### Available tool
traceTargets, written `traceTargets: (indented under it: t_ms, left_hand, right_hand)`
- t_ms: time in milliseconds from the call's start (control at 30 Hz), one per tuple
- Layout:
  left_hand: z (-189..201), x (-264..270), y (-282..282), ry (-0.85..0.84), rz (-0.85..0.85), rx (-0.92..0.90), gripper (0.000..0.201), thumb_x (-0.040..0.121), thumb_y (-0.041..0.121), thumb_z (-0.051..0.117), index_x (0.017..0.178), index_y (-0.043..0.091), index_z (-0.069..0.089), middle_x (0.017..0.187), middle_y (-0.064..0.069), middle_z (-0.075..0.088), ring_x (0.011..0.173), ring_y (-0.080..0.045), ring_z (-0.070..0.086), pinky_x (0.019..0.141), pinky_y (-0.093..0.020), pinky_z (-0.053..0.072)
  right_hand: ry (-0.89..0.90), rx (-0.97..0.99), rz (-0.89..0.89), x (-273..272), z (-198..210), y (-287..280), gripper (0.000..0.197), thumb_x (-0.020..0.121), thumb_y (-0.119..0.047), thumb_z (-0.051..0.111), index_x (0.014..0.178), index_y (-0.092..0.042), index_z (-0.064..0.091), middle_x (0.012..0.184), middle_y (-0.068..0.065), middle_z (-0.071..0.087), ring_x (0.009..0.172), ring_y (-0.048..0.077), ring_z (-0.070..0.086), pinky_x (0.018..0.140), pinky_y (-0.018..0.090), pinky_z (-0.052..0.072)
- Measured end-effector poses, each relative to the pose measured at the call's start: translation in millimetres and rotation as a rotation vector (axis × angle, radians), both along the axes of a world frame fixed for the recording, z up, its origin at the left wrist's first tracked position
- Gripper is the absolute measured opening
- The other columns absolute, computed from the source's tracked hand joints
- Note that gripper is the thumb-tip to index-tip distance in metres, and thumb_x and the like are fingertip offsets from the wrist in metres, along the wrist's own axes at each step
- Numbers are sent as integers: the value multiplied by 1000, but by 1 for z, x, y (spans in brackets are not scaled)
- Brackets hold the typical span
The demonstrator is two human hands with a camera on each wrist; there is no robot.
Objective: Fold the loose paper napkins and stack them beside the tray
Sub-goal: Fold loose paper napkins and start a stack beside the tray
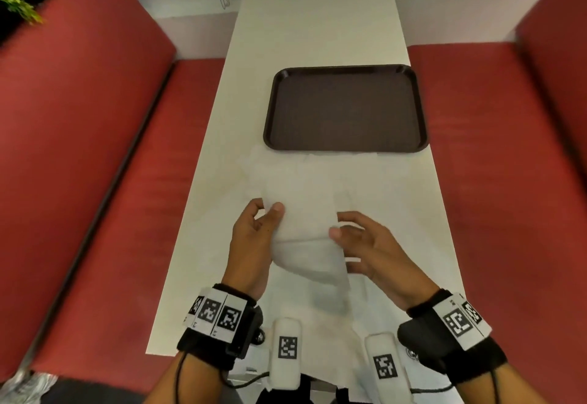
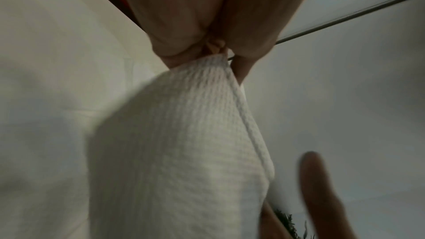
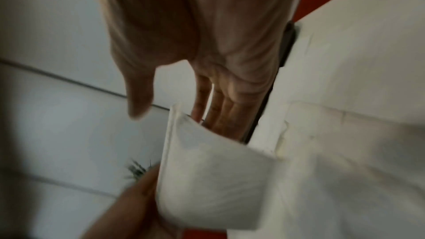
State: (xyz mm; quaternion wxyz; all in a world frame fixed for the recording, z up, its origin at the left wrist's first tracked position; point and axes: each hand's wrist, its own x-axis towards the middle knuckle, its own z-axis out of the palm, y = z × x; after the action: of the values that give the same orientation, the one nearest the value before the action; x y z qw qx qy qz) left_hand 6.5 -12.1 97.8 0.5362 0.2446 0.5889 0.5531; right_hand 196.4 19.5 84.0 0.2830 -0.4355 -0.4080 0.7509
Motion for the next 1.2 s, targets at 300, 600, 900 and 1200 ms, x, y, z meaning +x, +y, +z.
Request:
traceTargets:
  t_ms: [300,600,900,1200]
  left_hand:
    - [8,0,-4,202,-221,-7,25,93,14,68,117,20,63,109,-5,74,94,-23,73,68,-39,59]
    - [13,9,-11,276,-232,147,29,98,3,55,116,21,69,106,3,75,84,-22,71,57,-30,56]
    - [14,-2,-14,225,-170,117,26,93,16,44,106,12,65,97,4,69,72,-8,64,57,-18,47]
    - [-20,-47,26,285,-311,-122,24,95,28,65,116,17,69,111,0,75,104,-20,71,90,-41,58]
  right_hand:
    - [-11,140,-234,-3,4,6,19,93,-21,63,107,-11,71,104,6,75,97,23,71,80,33,60]
    - [238,4,-210,1,6,13,16,94,-13,58,101,-21,70,107,8,74,96,24,71,85,39,56]
    - [132,177,-73,0,2,22,26,89,-33,65,94,-7,68,107,3,69,84,13,65,64,20,47]
    - [-164,292,-238,-58,-29,35,21,93,-25,63,113,-29,62,93,-5,72,81,13,71,65,34,59]
